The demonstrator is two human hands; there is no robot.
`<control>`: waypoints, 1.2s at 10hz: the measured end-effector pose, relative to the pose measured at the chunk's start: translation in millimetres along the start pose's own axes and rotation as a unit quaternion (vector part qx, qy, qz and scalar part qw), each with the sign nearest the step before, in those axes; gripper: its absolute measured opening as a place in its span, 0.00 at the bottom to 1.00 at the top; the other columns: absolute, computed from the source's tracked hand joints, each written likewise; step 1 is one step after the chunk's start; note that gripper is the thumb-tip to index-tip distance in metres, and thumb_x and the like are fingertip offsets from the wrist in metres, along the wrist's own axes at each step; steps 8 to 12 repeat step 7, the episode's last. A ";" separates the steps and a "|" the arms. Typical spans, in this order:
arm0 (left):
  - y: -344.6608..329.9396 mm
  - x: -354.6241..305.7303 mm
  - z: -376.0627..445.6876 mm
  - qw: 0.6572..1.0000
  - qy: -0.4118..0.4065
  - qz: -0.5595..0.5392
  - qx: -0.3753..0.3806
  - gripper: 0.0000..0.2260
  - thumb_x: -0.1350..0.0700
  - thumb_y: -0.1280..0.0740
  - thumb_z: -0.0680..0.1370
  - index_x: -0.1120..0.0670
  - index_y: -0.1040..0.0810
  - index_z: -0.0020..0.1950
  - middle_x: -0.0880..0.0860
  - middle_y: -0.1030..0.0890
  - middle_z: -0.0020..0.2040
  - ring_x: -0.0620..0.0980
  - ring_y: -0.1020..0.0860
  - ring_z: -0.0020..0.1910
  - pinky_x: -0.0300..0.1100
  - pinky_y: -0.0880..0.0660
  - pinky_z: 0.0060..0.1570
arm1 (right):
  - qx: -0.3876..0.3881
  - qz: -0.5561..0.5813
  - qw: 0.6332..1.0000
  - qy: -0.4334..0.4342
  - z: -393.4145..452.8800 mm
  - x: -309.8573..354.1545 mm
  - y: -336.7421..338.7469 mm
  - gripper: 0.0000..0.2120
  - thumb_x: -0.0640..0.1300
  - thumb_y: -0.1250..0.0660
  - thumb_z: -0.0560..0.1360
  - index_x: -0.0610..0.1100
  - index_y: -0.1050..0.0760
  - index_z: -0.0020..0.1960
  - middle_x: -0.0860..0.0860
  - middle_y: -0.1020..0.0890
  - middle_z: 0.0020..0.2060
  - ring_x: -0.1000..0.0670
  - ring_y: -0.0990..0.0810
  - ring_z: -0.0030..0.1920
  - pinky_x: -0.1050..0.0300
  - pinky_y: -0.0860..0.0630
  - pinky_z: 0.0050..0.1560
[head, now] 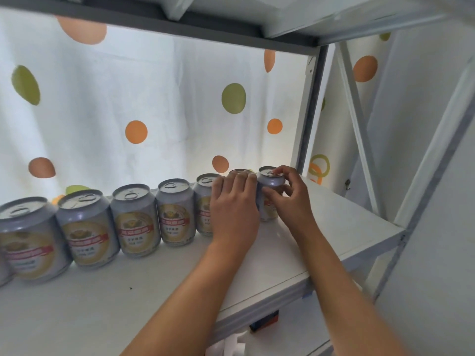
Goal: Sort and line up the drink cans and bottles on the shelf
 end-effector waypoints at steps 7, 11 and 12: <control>13.2 -6.1 -4.4 0.997 0.004 -0.077 -0.015 0.26 0.65 0.35 0.70 0.60 0.26 0.68 0.58 0.25 0.69 0.60 0.35 0.74 0.59 0.42 0.73 | 0.019 -0.183 0.979 0.088 -6.7 24.4 -10.2 0.27 0.50 0.31 0.69 0.49 0.32 0.66 0.51 0.25 0.64 0.49 0.25 0.63 0.60 0.24 0.62; 13.2 -6.1 -4.4 0.997 0.004 -0.077 -0.015 0.26 0.65 0.35 0.70 0.60 0.26 0.68 0.58 0.25 0.69 0.60 0.35 0.74 0.59 0.42 0.73 | 0.019 -0.183 0.979 0.088 -6.7 24.4 -10.2 0.27 0.50 0.31 0.69 0.49 0.32 0.66 0.51 0.25 0.64 0.49 0.25 0.63 0.60 0.24 0.62; 13.2 -6.1 -4.4 0.997 0.004 -0.077 -0.015 0.26 0.65 0.35 0.70 0.60 0.26 0.68 0.58 0.25 0.69 0.60 0.35 0.74 0.59 0.42 0.73 | 0.019 -0.183 0.979 0.088 -6.7 24.4 -10.2 0.27 0.50 0.31 0.69 0.49 0.32 0.66 0.51 0.25 0.64 0.49 0.25 0.63 0.60 0.24 0.62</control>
Point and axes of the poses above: each hand's wrist, its own z-axis towards the middle knuckle, its own y-axis out of the back of the hand, x = y × z, the point moved 10 cm from there along z, towards the middle knuckle
